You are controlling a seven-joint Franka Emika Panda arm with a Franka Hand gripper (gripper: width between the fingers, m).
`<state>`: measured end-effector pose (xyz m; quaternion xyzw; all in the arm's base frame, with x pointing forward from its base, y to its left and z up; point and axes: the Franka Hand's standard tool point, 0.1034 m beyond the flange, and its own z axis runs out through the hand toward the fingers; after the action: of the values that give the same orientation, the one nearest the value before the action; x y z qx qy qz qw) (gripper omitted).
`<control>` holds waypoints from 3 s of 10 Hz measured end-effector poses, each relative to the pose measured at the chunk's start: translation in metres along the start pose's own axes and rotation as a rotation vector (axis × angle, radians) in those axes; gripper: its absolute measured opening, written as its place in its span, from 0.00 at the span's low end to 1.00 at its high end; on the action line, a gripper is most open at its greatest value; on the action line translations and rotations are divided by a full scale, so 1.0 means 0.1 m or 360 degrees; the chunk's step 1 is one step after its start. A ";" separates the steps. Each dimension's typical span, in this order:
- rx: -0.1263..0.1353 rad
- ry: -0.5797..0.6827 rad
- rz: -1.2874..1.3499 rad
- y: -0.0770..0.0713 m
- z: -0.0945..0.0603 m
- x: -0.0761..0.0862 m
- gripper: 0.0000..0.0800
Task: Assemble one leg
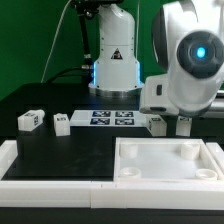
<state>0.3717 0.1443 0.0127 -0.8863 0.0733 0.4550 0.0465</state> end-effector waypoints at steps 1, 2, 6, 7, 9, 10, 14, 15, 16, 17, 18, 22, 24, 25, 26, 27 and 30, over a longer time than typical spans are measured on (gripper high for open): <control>-0.0003 -0.0033 0.0001 0.02 0.02 -0.01 0.81; 0.0000 -0.0030 0.0002 0.03 0.02 0.01 0.81; 0.0003 -0.0029 0.0012 0.07 0.02 0.03 0.78; 0.0003 -0.0030 0.0012 0.07 0.02 0.03 0.61; 0.0003 -0.0030 0.0012 0.07 0.02 0.03 0.43; 0.0003 -0.0030 0.0012 0.07 0.02 0.03 0.36; 0.0001 -0.0041 0.0011 0.07 0.00 0.01 0.36; 0.0000 -0.0050 0.0002 0.06 -0.17 -0.09 0.36; 0.0003 -0.0019 -0.0008 0.05 -0.35 -0.17 0.36; 0.0004 -0.0005 -0.0014 0.05 -0.48 -0.25 0.36; 0.0005 -0.0010 -0.0018 0.04 -0.62 -0.31 0.36; 0.0038 0.0262 -0.0022 0.00 -0.77 -0.23 0.36; 0.0060 0.0636 -0.0032 -0.02 -0.78 -0.24 0.36; 0.0052 0.0756 -0.0063 0.00 -0.82 -0.23 0.36; 0.0017 0.0924 -0.0110 0.11 -0.97 -0.22 0.36; 0.0023 0.1093 -0.0126 0.12 -1.09 -0.20 0.36; 0.0021 0.1565 -0.0227 0.03 -1.44 -0.25 0.36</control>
Offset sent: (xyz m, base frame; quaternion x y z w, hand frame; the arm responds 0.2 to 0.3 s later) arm 0.0055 -0.0098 -0.0030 -0.0046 0.0106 -0.0064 0.9999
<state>0.4719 0.1225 0.1172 -0.9984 0.0286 -0.0219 0.0430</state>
